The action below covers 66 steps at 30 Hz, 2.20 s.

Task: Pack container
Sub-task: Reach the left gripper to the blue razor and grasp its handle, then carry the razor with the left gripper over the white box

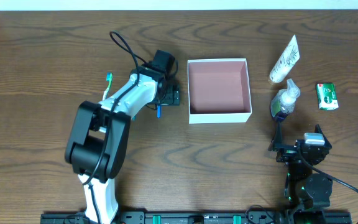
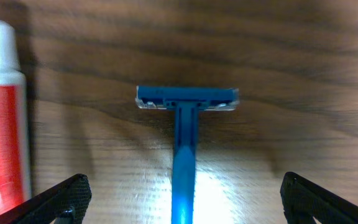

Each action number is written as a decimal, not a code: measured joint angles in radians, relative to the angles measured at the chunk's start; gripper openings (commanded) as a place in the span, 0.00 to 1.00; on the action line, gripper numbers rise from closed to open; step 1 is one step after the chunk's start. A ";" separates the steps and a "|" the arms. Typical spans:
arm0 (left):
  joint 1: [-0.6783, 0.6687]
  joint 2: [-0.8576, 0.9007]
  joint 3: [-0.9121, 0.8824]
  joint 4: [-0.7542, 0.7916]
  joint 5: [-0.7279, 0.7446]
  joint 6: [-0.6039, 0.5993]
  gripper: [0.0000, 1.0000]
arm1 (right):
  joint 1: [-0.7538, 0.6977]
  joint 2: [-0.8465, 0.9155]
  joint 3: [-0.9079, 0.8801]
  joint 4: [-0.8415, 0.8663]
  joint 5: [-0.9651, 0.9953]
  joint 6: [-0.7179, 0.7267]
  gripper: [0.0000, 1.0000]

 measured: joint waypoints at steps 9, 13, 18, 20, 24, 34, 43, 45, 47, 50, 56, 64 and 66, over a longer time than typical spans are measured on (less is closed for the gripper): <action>0.000 0.005 0.009 0.002 -0.003 -0.006 0.98 | 0.000 0.000 0.000 0.000 0.000 0.000 0.99; 0.000 0.005 0.009 0.003 -0.003 -0.006 0.98 | 0.000 0.000 0.000 0.000 0.000 0.000 0.99; 0.000 0.005 0.009 0.002 -0.003 -0.006 0.98 | 0.000 0.000 0.000 0.000 0.000 0.000 0.99; 0.000 0.005 0.009 -0.003 -0.003 -0.006 0.91 | 0.000 0.000 0.000 0.000 0.000 0.000 0.99; 0.000 0.005 0.010 -0.011 0.001 -0.012 0.45 | 0.000 0.000 0.000 0.000 0.000 0.000 0.99; 0.000 0.005 0.012 -0.020 -0.004 -0.007 0.06 | 0.000 0.000 0.000 0.000 0.000 0.000 0.99; 0.000 -0.020 0.067 -0.031 -0.004 0.002 0.06 | 0.000 0.000 0.000 0.000 0.000 0.000 0.99; 0.000 -0.067 0.104 -0.031 -0.004 0.006 0.06 | 0.000 0.000 0.000 0.000 0.000 0.000 0.99; 0.000 -0.137 0.148 -0.029 -0.005 0.009 0.06 | 0.000 0.000 0.000 0.000 0.000 0.000 0.99; -0.002 -0.262 0.209 -0.003 -0.005 0.009 0.06 | 0.000 0.000 0.000 0.000 0.000 0.000 0.99; -0.098 -0.437 0.262 0.098 -0.020 0.008 0.06 | 0.000 0.000 0.000 0.000 0.000 0.000 0.99; -0.322 -0.297 0.261 0.175 -0.056 0.008 0.06 | 0.000 0.000 0.000 0.000 0.000 0.000 0.99; -0.346 -0.235 0.257 0.179 -0.111 0.008 0.06 | 0.000 0.000 0.000 0.000 0.000 0.000 0.99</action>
